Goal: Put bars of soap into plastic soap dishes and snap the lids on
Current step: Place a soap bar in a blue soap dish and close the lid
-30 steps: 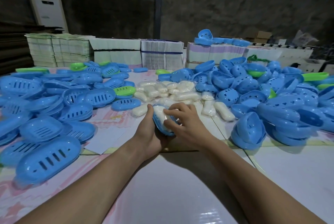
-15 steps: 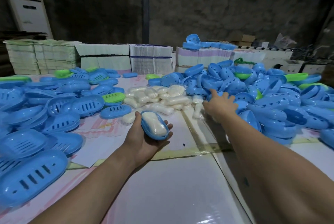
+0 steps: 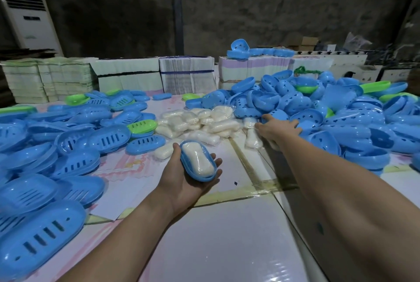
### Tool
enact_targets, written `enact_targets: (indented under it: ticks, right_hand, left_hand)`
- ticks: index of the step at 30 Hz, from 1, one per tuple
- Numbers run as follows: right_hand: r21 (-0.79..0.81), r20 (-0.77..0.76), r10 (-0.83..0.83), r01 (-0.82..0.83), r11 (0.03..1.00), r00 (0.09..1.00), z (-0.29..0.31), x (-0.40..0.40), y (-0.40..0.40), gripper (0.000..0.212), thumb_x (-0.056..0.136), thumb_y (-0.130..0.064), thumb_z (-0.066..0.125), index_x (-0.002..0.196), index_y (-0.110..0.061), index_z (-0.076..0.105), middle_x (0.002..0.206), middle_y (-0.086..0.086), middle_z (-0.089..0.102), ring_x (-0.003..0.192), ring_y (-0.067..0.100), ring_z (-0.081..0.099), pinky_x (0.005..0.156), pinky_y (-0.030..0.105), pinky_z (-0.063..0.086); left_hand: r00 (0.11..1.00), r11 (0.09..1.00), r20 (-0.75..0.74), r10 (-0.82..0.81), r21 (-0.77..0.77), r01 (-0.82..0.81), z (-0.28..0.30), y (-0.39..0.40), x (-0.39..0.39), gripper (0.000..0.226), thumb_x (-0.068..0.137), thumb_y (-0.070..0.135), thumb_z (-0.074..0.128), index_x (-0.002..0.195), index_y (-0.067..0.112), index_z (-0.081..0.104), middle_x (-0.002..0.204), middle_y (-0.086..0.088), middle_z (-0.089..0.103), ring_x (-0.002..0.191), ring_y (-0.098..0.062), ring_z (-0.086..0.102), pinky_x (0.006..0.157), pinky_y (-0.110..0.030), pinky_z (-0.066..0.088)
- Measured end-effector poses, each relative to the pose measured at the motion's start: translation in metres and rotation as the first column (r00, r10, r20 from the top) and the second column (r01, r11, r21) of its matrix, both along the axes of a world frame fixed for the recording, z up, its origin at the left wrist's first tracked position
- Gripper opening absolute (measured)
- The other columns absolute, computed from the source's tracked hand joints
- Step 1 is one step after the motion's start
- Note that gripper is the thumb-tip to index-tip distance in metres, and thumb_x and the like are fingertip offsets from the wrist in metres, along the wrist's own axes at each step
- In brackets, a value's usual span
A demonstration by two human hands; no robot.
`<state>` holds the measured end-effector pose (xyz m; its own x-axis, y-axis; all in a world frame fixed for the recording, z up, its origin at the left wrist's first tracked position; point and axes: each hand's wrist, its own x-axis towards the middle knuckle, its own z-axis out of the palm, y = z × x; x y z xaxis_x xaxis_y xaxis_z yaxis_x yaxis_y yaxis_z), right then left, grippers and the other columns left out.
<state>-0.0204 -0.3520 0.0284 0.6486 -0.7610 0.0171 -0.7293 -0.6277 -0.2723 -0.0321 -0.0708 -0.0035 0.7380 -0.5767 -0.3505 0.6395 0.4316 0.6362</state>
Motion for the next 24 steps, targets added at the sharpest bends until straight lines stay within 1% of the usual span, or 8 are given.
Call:
enact_targets:
  ticks: [7, 11, 14, 16, 18, 20, 22, 24]
  right_hand:
    - [-0.119, 0.131, 0.080, -0.065, 0.991, 0.988, 0.005, -0.007, 0.008, 0.045, 0.092, -0.057, 0.033, 0.137, -0.048, 0.033, 0.135, 0.029, 0.042, 0.131, 0.043, 0.024, 0.105, 0.056, 0.022]
    - [-0.158, 0.164, 0.269, -0.244, 0.957, 0.949, 0.017, -0.016, 0.041, 0.043, 0.094, -0.060, 0.033, 0.136, -0.053, 0.029, 0.123, 0.024, 0.049, 0.124, 0.040, 0.031, 0.095, 0.049, 0.032]
    - [-0.144, 0.191, 0.507, -0.487, 0.862, 0.841, 0.019, -0.027, 0.082, 0.037, 0.095, -0.060, 0.035, 0.132, -0.052, 0.034, 0.099, 0.013, 0.058, 0.109, 0.034, 0.043, 0.092, 0.043, 0.034]
    - [-0.025, 0.323, 0.640, -0.669, 0.743, 0.697, 0.017, -0.041, 0.106, 0.033, 0.096, -0.053, 0.042, 0.129, -0.048, 0.041, 0.084, 0.002, 0.060, 0.089, 0.015, 0.052, 0.083, 0.034, 0.037]
    - [0.056, 0.411, 0.739, -0.824, 0.563, 0.533, 0.013, -0.055, 0.121, 0.033, 0.096, -0.044, 0.052, 0.129, -0.047, 0.045, 0.104, -0.003, 0.065, 0.079, -0.003, 0.053, 0.076, 0.026, 0.041]
    - [0.024, 0.342, 0.839, -0.896, 0.443, 0.424, 0.008, -0.063, 0.127, 0.038, 0.096, -0.037, 0.057, 0.132, -0.046, 0.047, 0.126, -0.001, 0.059, 0.099, 0.007, 0.054, 0.085, 0.030, 0.043]
    - [0.034, 0.273, 0.869, -0.906, 0.421, 0.414, 0.005, -0.065, 0.127, 0.038, 0.096, -0.036, 0.057, 0.132, -0.042, 0.050, 0.121, 0.009, 0.061, 0.101, 0.022, 0.054, 0.091, 0.037, 0.043]
    - [0.029, 0.248, 0.865, -0.896, 0.444, 0.437, 0.004, -0.065, 0.125, 0.037, 0.096, -0.038, 0.056, 0.132, -0.040, 0.052, 0.119, 0.011, 0.062, 0.101, 0.021, 0.055, 0.093, 0.032, 0.042]
  left_hand:
    - [0.999, 0.999, -0.050, 0.017, -0.032, -0.019, 0.003, 0.000, -0.002, 0.075, 0.100, 0.066, 0.036, 0.135, 0.002, 0.054, 0.114, -0.027, 0.072, 0.110, -0.039, 0.066, 0.083, -0.053, 0.053]
    - [0.997, 0.997, -0.070, 0.021, -0.067, -0.025, 0.003, 0.000, -0.001, 0.075, 0.100, 0.066, 0.036, 0.132, 0.001, 0.055, 0.119, -0.027, 0.069, 0.113, -0.040, 0.064, 0.083, -0.054, 0.051]
    - [0.997, 0.994, -0.063, 0.037, -0.100, -0.044, 0.005, -0.001, -0.002, 0.072, 0.100, 0.066, 0.036, 0.135, 0.007, 0.055, 0.132, -0.025, 0.062, 0.113, -0.040, 0.063, 0.087, -0.055, 0.050]
    - [0.997, 0.989, -0.054, 0.049, -0.137, -0.056, 0.007, -0.002, -0.004, 0.069, 0.100, 0.065, 0.036, 0.135, 0.009, 0.057, 0.134, -0.024, 0.061, 0.107, -0.038, 0.063, 0.095, -0.053, 0.050]
    - [0.998, 0.985, -0.032, 0.046, -0.167, -0.051, 0.006, -0.001, -0.004, 0.065, 0.100, 0.063, 0.037, 0.134, 0.012, 0.059, 0.132, -0.024, 0.064, 0.106, -0.036, 0.063, 0.104, -0.050, 0.046]
    - [0.999, 0.983, -0.028, 0.025, -0.180, -0.030, 0.005, 0.001, -0.004, 0.064, 0.099, 0.064, 0.040, 0.129, 0.011, 0.062, 0.123, -0.024, 0.069, 0.100, -0.034, 0.067, 0.099, -0.048, 0.051]
    - [1.000, 0.985, -0.006, -0.016, -0.171, 0.015, 0.003, 0.002, -0.002, 0.067, 0.097, 0.067, 0.040, 0.126, 0.011, 0.064, 0.116, -0.023, 0.072, 0.093, -0.034, 0.070, 0.092, -0.046, 0.055]
    - [0.999, 0.987, 0.025, -0.039, -0.156, 0.042, 0.002, 0.002, -0.003, 0.069, 0.097, 0.067, 0.039, 0.131, 0.011, 0.063, 0.118, -0.021, 0.071, 0.095, -0.033, 0.071, 0.089, -0.046, 0.057]
